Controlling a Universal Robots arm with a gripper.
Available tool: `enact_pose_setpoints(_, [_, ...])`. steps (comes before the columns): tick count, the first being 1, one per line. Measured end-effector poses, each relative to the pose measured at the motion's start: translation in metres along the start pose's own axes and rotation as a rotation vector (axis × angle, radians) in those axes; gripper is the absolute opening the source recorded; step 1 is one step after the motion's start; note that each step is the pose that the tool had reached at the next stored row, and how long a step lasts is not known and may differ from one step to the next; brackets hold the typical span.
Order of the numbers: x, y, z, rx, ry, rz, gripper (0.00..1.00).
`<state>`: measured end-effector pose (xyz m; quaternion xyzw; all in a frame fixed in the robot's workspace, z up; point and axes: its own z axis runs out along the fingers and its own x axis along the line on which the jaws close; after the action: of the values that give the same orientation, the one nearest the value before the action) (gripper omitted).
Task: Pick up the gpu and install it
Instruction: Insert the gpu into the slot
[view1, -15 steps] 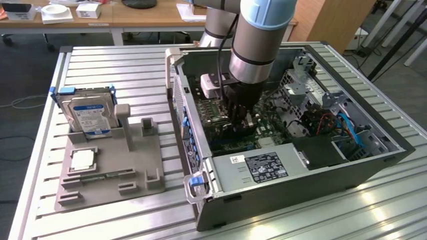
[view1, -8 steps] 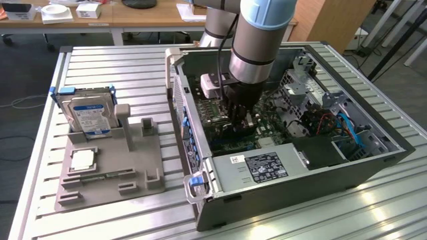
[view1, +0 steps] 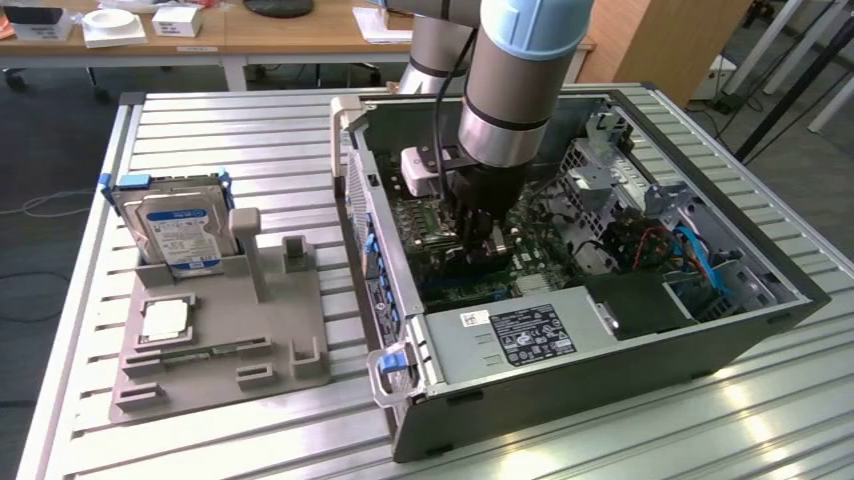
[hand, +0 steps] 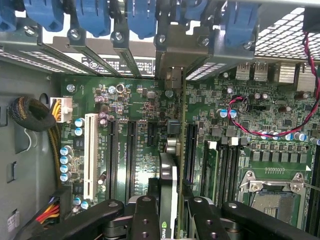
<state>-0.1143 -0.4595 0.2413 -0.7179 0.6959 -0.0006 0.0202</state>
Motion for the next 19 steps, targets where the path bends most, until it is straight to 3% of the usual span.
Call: enact_pose_setpoints(19, [0.0000,0.0014,0.0012,0.0033,0.0001,0.000,0.27])
